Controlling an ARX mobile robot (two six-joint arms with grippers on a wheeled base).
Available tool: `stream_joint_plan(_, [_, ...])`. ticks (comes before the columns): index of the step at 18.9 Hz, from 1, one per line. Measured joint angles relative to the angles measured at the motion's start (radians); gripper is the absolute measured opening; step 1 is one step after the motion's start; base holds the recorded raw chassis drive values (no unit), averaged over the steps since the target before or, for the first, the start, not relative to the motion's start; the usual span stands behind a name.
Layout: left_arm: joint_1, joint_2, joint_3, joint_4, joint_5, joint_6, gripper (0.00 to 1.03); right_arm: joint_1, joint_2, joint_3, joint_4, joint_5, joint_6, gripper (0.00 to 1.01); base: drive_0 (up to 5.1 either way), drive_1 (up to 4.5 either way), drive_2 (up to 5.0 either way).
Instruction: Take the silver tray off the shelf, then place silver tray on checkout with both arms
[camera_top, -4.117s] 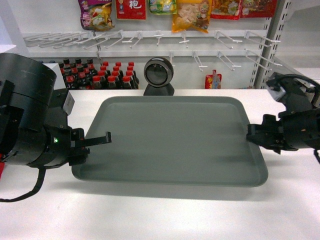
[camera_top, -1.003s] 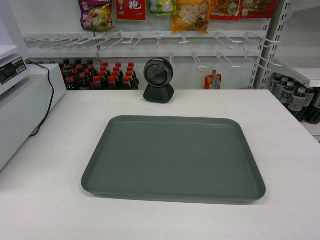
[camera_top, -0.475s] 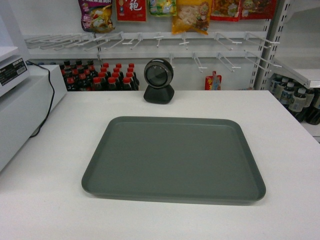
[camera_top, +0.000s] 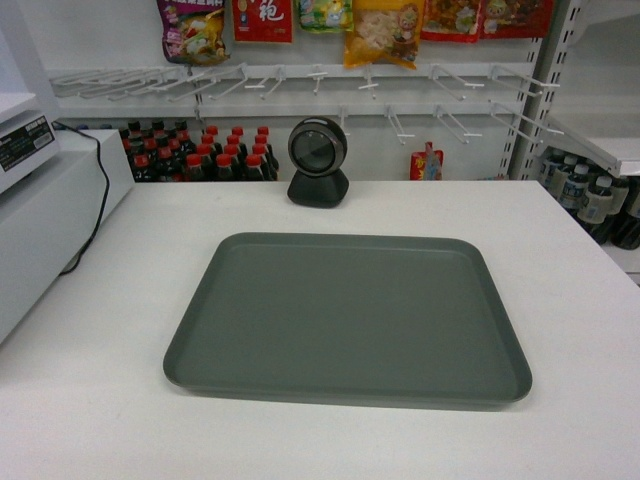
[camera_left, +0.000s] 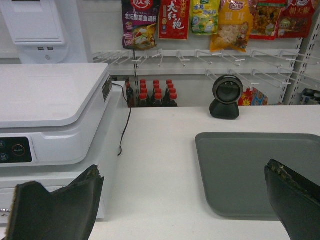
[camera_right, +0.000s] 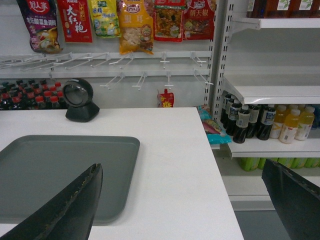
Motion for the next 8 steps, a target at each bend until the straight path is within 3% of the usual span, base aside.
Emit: stream_joint_plan(8, [0.0,0.0,0.0,0.0,0.0,0.0,0.98,0.0,0.0,0.0,0.0,0.0,0.0,0.98,0.0,0.0,0.0])
